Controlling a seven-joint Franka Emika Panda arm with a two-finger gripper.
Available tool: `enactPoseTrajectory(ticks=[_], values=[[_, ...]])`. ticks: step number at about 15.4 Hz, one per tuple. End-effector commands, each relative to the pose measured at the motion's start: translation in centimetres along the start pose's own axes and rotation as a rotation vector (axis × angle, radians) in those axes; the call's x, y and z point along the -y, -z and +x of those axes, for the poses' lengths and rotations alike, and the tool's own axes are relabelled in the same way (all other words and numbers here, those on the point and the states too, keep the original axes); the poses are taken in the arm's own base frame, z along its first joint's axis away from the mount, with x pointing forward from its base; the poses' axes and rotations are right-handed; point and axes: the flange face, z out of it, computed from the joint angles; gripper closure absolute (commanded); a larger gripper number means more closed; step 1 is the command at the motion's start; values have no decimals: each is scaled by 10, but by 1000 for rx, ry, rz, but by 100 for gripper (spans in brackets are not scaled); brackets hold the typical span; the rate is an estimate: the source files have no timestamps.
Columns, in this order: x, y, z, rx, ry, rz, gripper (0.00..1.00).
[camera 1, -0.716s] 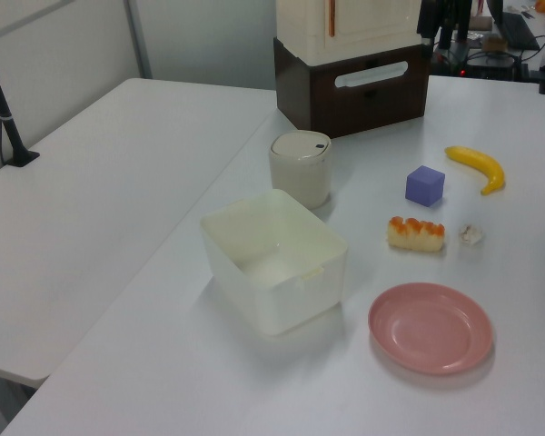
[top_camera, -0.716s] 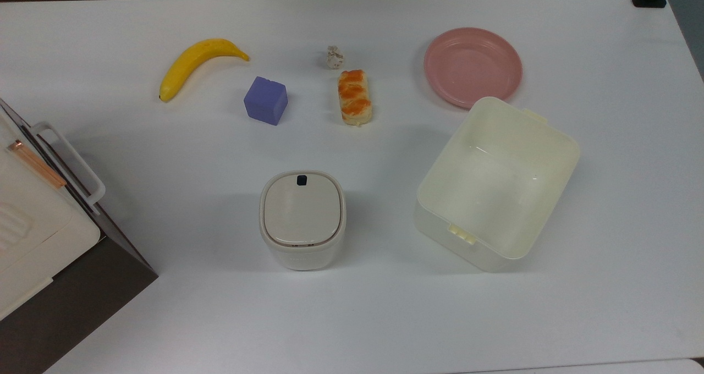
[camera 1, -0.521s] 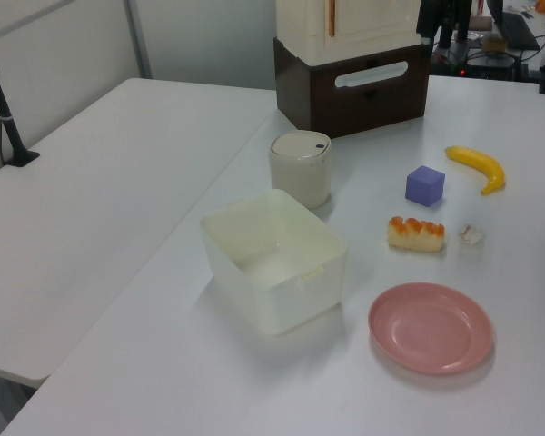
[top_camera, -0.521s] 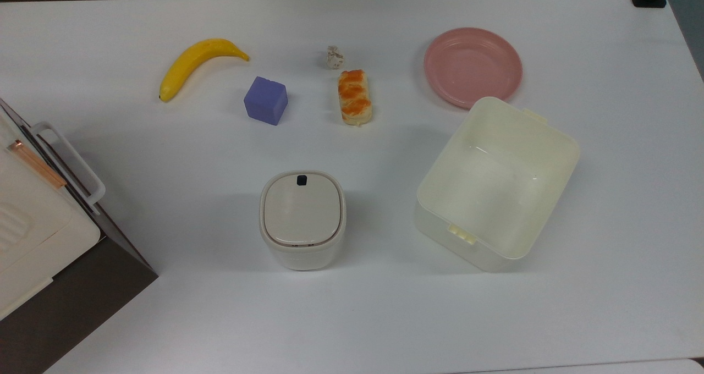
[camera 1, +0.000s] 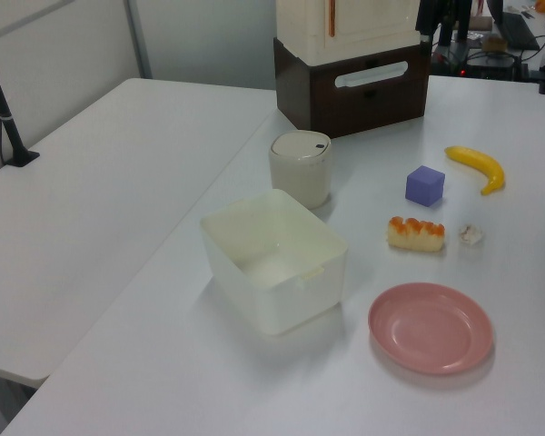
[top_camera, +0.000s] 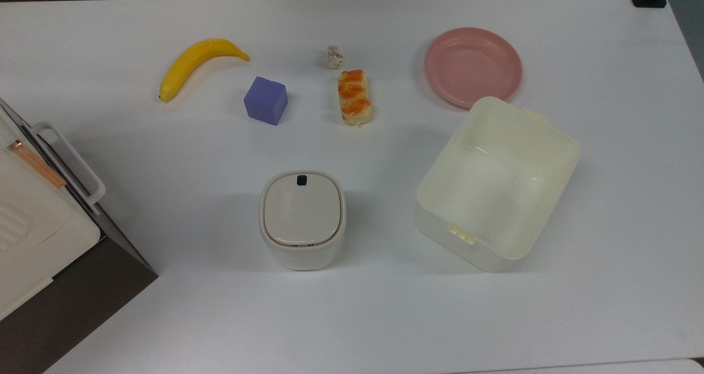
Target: Open the trash can
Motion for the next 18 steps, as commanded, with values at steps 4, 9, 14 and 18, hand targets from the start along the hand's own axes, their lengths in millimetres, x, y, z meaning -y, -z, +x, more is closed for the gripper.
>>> enactPoseTrajectory(ticks=[4,9,14,18], values=[[-1,3,-3,-19,-2,-8,0],[-1,3,-3,-18,1,-8,0],[-1,3,-3,-16,23,-10,0],[1,3,-3,-16,20,-12,0]])
